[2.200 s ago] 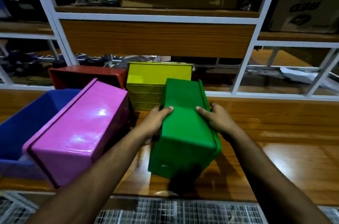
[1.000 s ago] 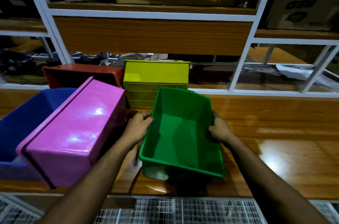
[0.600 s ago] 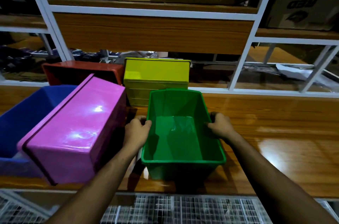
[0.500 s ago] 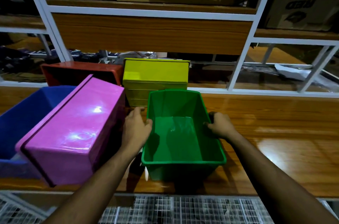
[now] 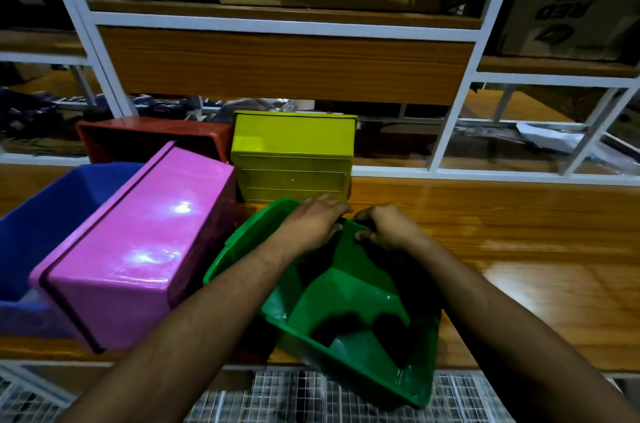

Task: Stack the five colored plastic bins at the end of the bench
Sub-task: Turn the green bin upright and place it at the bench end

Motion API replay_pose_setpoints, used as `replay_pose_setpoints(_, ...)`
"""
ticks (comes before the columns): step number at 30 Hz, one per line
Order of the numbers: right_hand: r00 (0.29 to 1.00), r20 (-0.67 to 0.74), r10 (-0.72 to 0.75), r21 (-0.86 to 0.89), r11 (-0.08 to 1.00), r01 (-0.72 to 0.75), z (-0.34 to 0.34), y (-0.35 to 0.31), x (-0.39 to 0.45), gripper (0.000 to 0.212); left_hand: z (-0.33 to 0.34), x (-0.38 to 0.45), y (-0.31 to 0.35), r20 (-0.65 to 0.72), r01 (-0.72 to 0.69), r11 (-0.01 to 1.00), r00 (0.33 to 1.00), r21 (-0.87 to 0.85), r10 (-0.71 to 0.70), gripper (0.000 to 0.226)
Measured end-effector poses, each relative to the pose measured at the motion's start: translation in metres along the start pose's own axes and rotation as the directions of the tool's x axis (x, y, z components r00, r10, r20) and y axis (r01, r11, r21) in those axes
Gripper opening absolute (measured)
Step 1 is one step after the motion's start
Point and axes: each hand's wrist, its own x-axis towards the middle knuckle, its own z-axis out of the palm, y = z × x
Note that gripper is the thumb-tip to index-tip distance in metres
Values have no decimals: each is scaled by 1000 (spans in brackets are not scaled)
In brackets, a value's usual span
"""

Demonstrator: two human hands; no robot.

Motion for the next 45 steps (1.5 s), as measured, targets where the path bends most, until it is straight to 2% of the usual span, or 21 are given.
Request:
replay_pose_setpoints(3, 999, -45, -21, -78, 997, 17, 2, -6, 1, 28, 0, 1, 3, 54, 41, 997, 998, 65, -45, 25)
replay_pose_setpoints(5, 993, -117, -35, -125, 992, 20, 5, -6, 0, 28, 2, -1, 2, 22, 51, 994, 998, 95, -54, 18)
replay_pose_setpoints(8, 965, -254, -67, -148, 988, 30, 8, -5, -3, 33, 3, -5, -2, -39, 72, 993, 997, 97, -68, 16)
replay_pose_setpoints(11, 931, -356, -87, -130, 991, 43, 7, -3, -3, 47, 1, -9, -11, -65, 145, 985, 988, 97, -139, 15)
replay_pose_setpoints(14, 898, -434, -72, -170, 985, -3, 5, 3, -6, 51, -3, -14, -20, -76, 233, 967, 971, 107, -226, 17)
replay_pose_setpoints(19, 863, -497, 92, -165, 966, -198, 10, 18, -19, 50, -9, -27, -26, -60, 372, 921, 928, 114, -367, 27)
replay_pose_setpoints(24, 777, -554, 300, -69, 913, -402, 18, 36, -36, 47, -13, -42, -28, -6, 548, 836, 836, -30, -549, 35)
replay_pose_setpoints(27, 794, -418, 441, 212, 897, -387, 18, 43, -38, 59, -15, -45, -33, 68, 605, 785, 796, -133, -602, 38)
replay_pose_setpoints(28, 814, -345, 466, 296, 878, -377, 17, 44, -36, 55, -16, -46, -34, 88, 612, 774, 790, -161, -606, 38)
replay_pose_setpoints(30, 845, -229, 484, 441, 825, -354, 16, 43, -34, 34, -19, -47, -35, 115, 616, 752, 785, -235, -608, 39)
replay_pose_setpoints(32, 852, -150, 502, 618, 720, -315, 18, 42, -34, 21, -24, -51, -31, 150, 633, 694, 766, -343, -625, 32)
replay_pose_setpoints(35, 857, -43, 513, 811, 519, -270, 19, 38, -44, 9, -26, -58, -30, 224, 662, 513, 706, -546, -672, 4)
replay_pose_setpoints(37, 864, -5, 503, 880, 414, -235, 17, 36, -53, 6, -26, -62, -29, 317, 651, 348, 681, -675, -660, 5)
replay_pose_setpoints(39, 873, 2, 488, 910, 360, -204, 14, 34, -66, 11, -29, -66, -22, 408, 626, 215, 693, -750, -594, 6)
replay_pose_setpoints(42, 868, -4, 496, 940, 299, -166, 15, 38, -90, 24, -32, -66, -7, 455, 592, 149, 735, -792, -503, 18)
replay_pose_setpoints(45, 820, -4, 572, 947, 266, -181, 15, 51, -124, 34, -27, -55, 11, 494, 575, 119, 776, -809, -392, 29)
